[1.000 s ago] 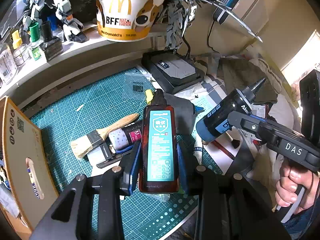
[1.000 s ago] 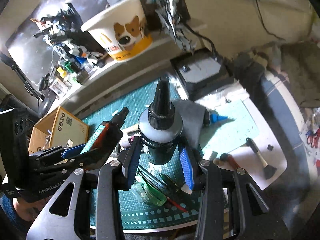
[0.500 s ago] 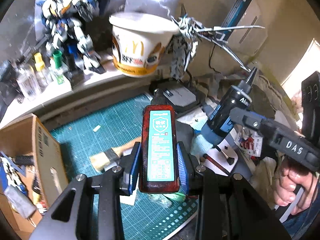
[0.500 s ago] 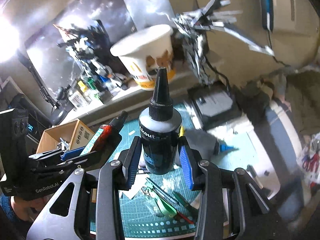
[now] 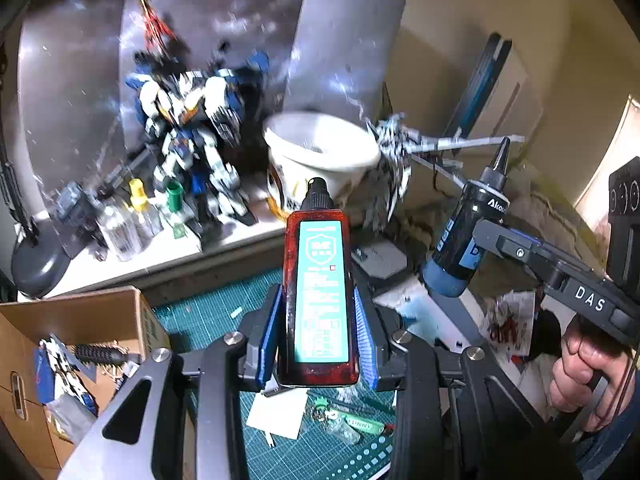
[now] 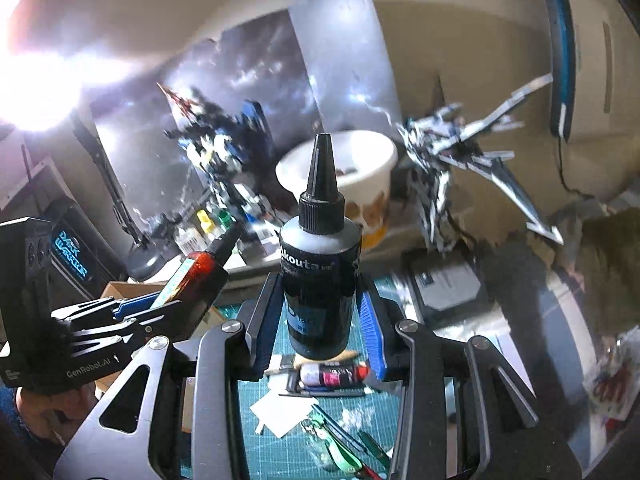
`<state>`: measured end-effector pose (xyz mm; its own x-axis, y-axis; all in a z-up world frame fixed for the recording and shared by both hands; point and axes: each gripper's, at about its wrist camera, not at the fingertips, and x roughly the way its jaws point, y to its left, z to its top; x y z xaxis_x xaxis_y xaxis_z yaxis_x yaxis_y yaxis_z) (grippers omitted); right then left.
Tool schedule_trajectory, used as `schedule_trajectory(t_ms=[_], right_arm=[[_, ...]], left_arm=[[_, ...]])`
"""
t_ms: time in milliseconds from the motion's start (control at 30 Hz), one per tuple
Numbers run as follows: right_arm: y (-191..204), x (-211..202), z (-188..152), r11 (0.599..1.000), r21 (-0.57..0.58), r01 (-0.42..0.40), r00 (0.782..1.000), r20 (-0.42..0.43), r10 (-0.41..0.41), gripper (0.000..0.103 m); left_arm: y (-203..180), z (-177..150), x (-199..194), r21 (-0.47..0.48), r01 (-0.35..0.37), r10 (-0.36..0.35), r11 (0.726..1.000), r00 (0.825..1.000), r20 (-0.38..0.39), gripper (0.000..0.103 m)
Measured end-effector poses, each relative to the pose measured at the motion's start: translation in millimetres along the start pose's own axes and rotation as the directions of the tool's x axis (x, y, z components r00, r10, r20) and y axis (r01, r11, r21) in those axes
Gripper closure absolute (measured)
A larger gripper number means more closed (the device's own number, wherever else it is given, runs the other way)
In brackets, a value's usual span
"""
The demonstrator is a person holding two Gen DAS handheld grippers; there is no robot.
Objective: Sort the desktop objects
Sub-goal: 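Carry the brown bottle and black nozzle bottle toward the cardboard box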
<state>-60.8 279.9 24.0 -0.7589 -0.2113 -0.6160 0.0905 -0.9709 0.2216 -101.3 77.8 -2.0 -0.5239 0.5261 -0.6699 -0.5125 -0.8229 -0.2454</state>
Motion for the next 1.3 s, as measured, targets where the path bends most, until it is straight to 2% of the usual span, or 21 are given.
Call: schedule_trajectory(t_ms=[267,467,733,767,800,833,967,1067,1233,1300], right_arm=[[34.1,-16.0,27.5,0.997,-0.067,-0.035,0.998,0.057,0.038,0.068],[61.4,-24.3,41.9,0.991,-0.115,-0.072,0.992,0.098,0.084,0.069],[105.8,-21.3,51.9,0.972,-0.183,-0.148,0.98,0.108,0.169,0.071],[112.9,-19.8,52.4,0.968,-0.193,-0.16,0.978,0.105,0.183,0.074],[119.4,-18.5,52.8,0.963,-0.204,-0.176,0.975,0.103,0.199,0.091],[125.7,-17.2,53.2,0.958,-0.215,-0.191,0.971,0.1,0.217,0.096],[164.5,4.6,52.5,0.935,-0.259,-0.244,0.966,0.02,0.258,0.097],[175.4,11.7,46.8,0.926,-0.257,-0.275,0.959,-0.004,0.283,0.097],[181.6,29.6,37.3,0.924,-0.255,-0.285,0.958,-0.049,0.282,0.097],[173.4,50.5,23.4,0.929,-0.233,-0.287,0.958,-0.099,0.271,0.097]], left_arm=[[12.1,16.4,-42.2,-0.022,-0.027,0.029,0.999,0.994,0.11,0.069],[29.3,24.9,-78.6,-0.048,-0.07,0.078,0.996,0.979,0.189,0.069],[60.6,21.5,-116.7,-0.105,-0.132,0.154,0.986,0.959,0.238,0.069],[64.8,20.1,-120.2,-0.114,-0.14,0.163,0.984,0.958,0.237,0.069],[71.2,18.2,-124.4,-0.128,-0.148,0.175,0.981,0.955,0.237,0.069],[76.0,16.1,-127.0,-0.135,-0.154,0.183,0.979,0.954,0.238,0.069],[100.3,5.8,-134.9,-0.164,-0.206,0.238,0.965,0.948,0.209,0.069],[123.4,-7.1,-138.6,-0.201,-0.243,0.279,0.949,0.944,0.175,0.069],[160.9,-35.9,-133.0,-0.268,-0.293,0.328,0.918,0.94,0.093,0.069],[171.7,-49.2,-128.7,-0.293,-0.303,0.334,0.907,0.941,0.061,0.069]])
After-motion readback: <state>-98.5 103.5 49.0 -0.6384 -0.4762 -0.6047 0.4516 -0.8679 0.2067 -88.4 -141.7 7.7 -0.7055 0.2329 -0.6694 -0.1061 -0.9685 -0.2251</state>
